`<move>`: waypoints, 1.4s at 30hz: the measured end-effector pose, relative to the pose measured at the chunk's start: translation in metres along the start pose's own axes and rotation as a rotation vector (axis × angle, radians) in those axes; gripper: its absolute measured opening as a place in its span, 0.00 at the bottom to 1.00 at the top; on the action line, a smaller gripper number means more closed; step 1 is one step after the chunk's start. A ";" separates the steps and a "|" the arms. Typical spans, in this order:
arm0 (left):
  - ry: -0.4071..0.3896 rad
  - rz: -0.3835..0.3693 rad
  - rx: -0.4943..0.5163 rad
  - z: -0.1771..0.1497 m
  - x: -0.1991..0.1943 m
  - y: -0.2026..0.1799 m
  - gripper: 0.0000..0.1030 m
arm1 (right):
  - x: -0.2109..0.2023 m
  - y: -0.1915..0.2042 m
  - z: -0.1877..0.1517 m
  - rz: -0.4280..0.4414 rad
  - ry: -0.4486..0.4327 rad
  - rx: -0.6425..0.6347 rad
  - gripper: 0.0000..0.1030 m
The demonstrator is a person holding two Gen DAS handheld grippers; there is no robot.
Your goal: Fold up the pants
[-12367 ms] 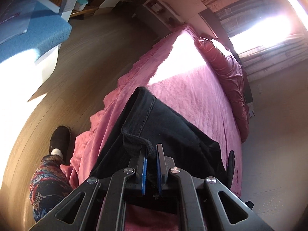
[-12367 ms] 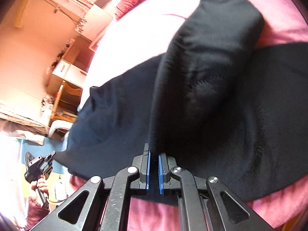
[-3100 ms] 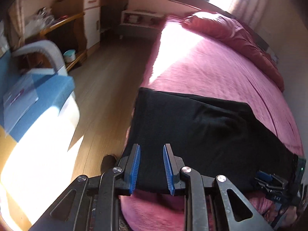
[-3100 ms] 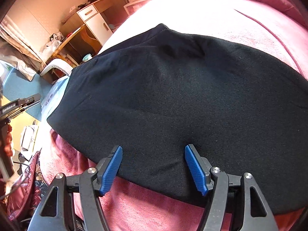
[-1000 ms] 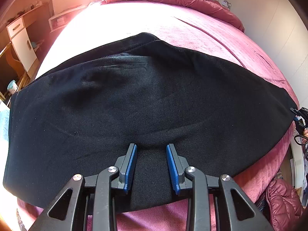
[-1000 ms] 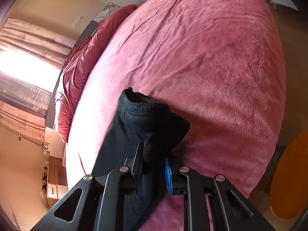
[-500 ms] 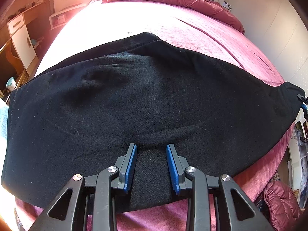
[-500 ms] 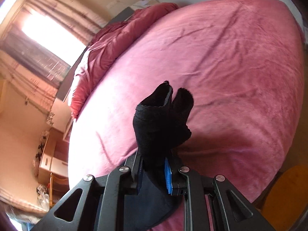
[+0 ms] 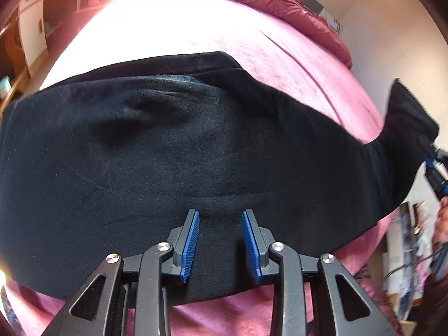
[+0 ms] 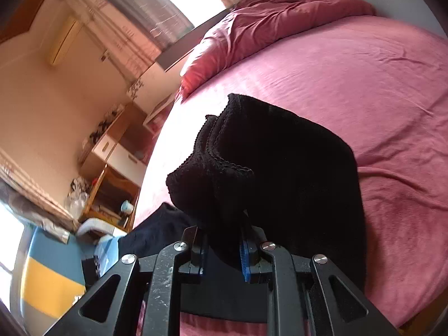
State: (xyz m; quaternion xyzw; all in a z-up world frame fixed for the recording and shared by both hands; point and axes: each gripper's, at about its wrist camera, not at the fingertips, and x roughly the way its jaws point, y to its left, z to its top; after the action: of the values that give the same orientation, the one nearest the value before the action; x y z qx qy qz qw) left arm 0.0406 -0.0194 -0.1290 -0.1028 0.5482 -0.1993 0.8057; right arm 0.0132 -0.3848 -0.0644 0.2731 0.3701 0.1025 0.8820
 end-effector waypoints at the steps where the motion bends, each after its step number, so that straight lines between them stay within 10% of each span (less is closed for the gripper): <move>1: 0.001 -0.028 -0.016 0.001 -0.002 0.002 0.31 | 0.013 0.011 -0.005 0.015 0.032 -0.019 0.18; 13: 0.023 -0.340 -0.216 0.017 -0.010 0.027 0.38 | 0.124 0.083 -0.103 -0.078 0.312 -0.320 0.25; 16: 0.065 -0.390 -0.264 0.024 -0.001 0.031 0.52 | 0.122 0.084 -0.111 -0.086 0.331 -0.348 0.56; 21: 0.082 -0.400 -0.265 0.035 0.006 0.026 0.54 | 0.077 0.071 -0.095 -0.107 0.213 -0.309 0.73; 27: 0.108 -0.351 -0.197 0.048 0.016 0.001 0.54 | 0.019 0.002 -0.086 -0.400 0.047 -0.143 0.91; 40: 0.202 -0.193 -0.107 0.078 0.062 -0.060 0.52 | 0.009 -0.088 -0.117 -0.578 0.179 0.007 0.90; 42: 0.200 -0.177 -0.070 0.075 0.059 -0.068 0.32 | 0.013 -0.096 -0.123 -0.576 0.218 0.039 0.90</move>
State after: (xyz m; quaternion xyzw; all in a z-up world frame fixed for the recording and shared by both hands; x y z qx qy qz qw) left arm 0.1151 -0.1104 -0.1245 -0.1585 0.6213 -0.2598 0.7221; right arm -0.0669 -0.4097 -0.1973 0.1611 0.5265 -0.1301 0.8246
